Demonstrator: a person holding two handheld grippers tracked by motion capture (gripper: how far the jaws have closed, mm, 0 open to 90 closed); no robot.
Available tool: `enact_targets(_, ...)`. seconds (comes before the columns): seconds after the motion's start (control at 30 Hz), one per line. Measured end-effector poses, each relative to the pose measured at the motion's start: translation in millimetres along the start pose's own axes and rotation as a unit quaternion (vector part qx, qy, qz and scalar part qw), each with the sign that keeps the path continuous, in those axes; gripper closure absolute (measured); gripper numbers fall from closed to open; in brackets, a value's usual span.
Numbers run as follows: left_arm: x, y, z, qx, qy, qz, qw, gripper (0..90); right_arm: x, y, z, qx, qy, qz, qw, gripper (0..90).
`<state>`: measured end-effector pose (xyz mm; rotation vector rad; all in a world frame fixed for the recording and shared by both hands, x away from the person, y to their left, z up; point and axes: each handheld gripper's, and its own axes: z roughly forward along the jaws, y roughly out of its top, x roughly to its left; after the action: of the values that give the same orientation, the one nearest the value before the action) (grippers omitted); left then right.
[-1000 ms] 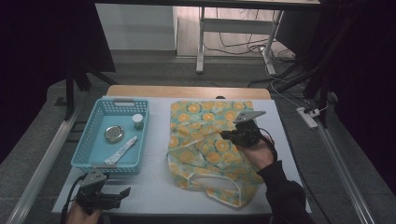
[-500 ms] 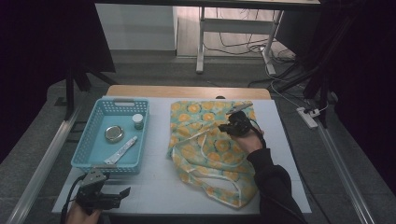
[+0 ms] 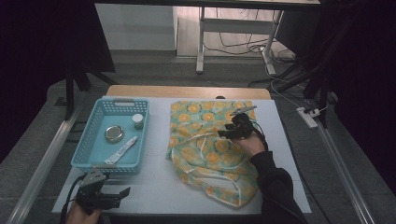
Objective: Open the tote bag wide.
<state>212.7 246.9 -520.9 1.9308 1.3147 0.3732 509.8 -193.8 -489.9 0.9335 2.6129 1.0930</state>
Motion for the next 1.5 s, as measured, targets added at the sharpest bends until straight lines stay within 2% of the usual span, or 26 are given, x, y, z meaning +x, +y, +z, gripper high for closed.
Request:
enact_targets(0.1, -0.1, 0.0, 0.0, 0.000, 0.000, 0.000, 1.0000, 1.4, 9.7, 1.8, -18.3, -0.017, -0.006, -0.010, 0.9998, 30.9)
enact_targets(0.17, -0.1, 0.1, -0.1, 0.001, 0.000, 0.000, 1.0000, 1.4, 15.7, 2.0, -27.8, -0.024, -0.006, -0.015, 0.9996, 27.1)
enact_targets(0.23, -0.2, 0.2, -0.1, 0.001, 0.001, 0.000, 1.0000, 1.4, 24.1, 1.4, -36.7, -0.027, 0.006, -0.018, 0.9994, 23.3)
enact_targets(0.27, -0.2, 0.2, 0.0, 0.001, 0.001, 0.000, 1.0000, 1.4, 35.2, -0.5, -42.8, -0.025, 0.018, -0.029, 0.9991, 19.6)
enact_targets(0.3, -0.2, 0.2, 0.0, 0.001, 0.001, 0.000, 1.0000, 1.4, 35.2, -0.5, -42.8, -0.025, 0.018, -0.029, 0.9991, 19.6)
enact_targets(0.37, -0.4, 0.1, -0.1, 0.001, 0.002, 0.000, 1.0000, 1.4, 52.7, -6.9, -46.8, -0.012, 0.026, -0.045, 0.9985, 16.6)
enact_targets(0.4, -0.5, 0.1, -0.2, 0.001, 0.002, 0.000, 1.0000, 1.4, 52.7, -6.9, -46.8, -0.012, 0.026, -0.045, 0.9985, 16.6)
enact_targets(0.53, -0.5, -0.1, -0.3, -0.001, 0.003, 0.000, 1.0000, 1.4, 70.5, -22.1, -46.0, 0.008, 0.042, -0.063, 0.9971, 16.6)
enact_targets(0.6, -0.3, -0.1, -0.3, -0.001, 0.003, 0.000, 1.0000, 1.4, 76.2, -32.1, -45.0, 0.018, 0.045, -0.071, 0.9963, 21.0)
enact_targets(0.63, -0.4, 0.0, -0.3, -0.001, 0.003, 0.000, 1.0000, 1.4, 79.5, -43.2, -44.3, 0.027, 0.051, -0.075, 0.9955, 26.0)
enact_targets(0.77, -0.9, 0.0, -0.2, 0.000, 0.004, 0.002, 1.0000, 1.4, 80.5, -54.2, -41.8, 0.043, 0.056, -0.080, 0.9943, 32.4)
enact_targets(0.9, -0.7, 0.0, -0.3, 0.000, 0.003, 0.002, 1.0000, 1.4, 81.5, -66.0, -35.6, 0.064, 0.070, -0.083, 0.9920, 43.5)
enact_targets(0.97, -0.7, 0.0, -0.3, 0.000, 0.003, 0.002, 1.0000, 1.5, 82.9, -69.2, -30.8, 0.077, 0.075, -0.092, 0.9899, 46.5)
enact_targets(1.03, -0.7, -0.1, -0.5, -0.001, 0.002, 0.002, 1.0000, 1.5, 85.1, -71.4, -26.3, 0.086, 0.064, -0.109, 0.9883, 50.9)
enact_targets(1.1, -0.7, -0.1, -0.5, -0.001, 0.002, 0.002, 1.0000, 1.5, 87.5, -72.0, -25.5, 0.083, 0.050, -0.132, 0.9866, 57.8)
enact_targets(1.2, -0.7, -0.1, -0.4, 0.000, 0.002, 0.003, 1.0000, 1.5, 89.7, -72.2, -25.5, 0.082, 0.056, -0.149, 0.9839, 78.0)
enact_targets(1.23, -0.8, -0.1, -0.4, 0.000, 0.003, 0.003, 1.0000, 1.5, 90.0, -71.7, -25.5, 0.085, 0.060, -0.150, 0.9832, 87.4)
enact_targets(1.27, -0.9, -0.1, -0.5, 0.000, 0.003, 0.003, 1.0000, 1.5, 90.2, -70.9, -25.3, 0.090, 0.068, -0.149, 0.9823, 89.9)
enact_targets(1.37, -0.9, -0.1, -0.5, 0.000, 0.003, 0.003, 1.0000, 1.5, 91.0, -66.0, -24.4, 0.104, 0.067, -0.141, 0.9822, 90.0)
enact_targets(1.47, -0.7, 0.0, -0.4, -0.001, 0.003, 0.002, 1.0000, 1.5, 88.2, -58.5, -26.0, 0.088, 0.093, -0.110, 0.9856, 90.0)
enact_targets(1.5, -0.6, 0.0, -0.3, -0.001, 0.002, 0.002, 1.0000, 1.5, 87.9, -54.2, -27.6, 0.083, 0.094, -0.108, 0.9863, 90.0)
